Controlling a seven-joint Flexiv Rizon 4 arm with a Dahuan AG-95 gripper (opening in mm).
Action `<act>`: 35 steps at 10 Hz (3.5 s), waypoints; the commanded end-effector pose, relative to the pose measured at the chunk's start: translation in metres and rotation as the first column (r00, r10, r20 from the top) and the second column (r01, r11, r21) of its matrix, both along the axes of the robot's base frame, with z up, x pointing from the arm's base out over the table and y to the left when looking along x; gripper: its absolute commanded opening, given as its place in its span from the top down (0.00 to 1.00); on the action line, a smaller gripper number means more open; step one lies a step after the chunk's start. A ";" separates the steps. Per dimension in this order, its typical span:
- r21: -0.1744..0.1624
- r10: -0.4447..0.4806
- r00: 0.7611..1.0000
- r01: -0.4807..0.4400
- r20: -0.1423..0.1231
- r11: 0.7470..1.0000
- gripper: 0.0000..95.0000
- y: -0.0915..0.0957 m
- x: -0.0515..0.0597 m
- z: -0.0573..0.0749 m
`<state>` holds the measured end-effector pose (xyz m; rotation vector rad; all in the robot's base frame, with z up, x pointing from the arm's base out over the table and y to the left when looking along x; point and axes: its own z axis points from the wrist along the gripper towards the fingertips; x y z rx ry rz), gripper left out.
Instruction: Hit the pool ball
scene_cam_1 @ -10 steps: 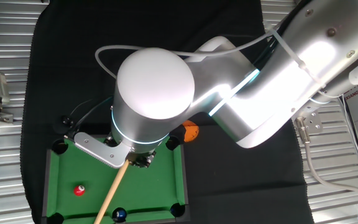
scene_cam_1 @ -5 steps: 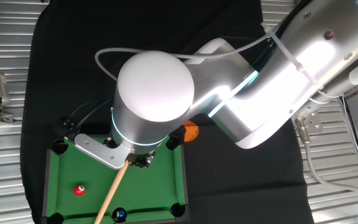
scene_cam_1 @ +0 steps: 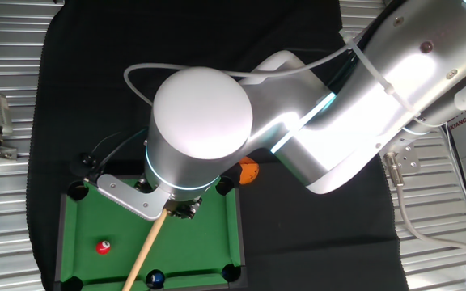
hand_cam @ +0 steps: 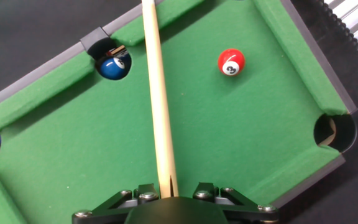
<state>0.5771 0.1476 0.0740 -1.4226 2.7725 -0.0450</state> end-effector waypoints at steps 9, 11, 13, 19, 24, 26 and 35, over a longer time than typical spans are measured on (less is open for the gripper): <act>0.004 0.000 1.000 0.000 0.001 1.000 0.60 0.000 0.000 0.000; 0.014 0.001 1.000 -0.001 0.009 1.000 0.60 0.000 0.000 0.000; 0.023 0.001 1.000 -0.001 0.016 1.000 0.60 0.000 0.000 0.000; 0.030 -0.011 1.000 0.010 0.025 1.000 0.60 0.002 0.000 -0.001; 0.028 -0.016 0.999 0.015 0.028 0.999 0.80 0.002 0.000 -0.001; 0.028 -0.017 0.999 0.016 0.030 0.999 0.80 0.002 0.000 -0.001; 0.017 -0.031 1.000 0.031 0.006 0.999 1.00 0.002 0.000 -0.001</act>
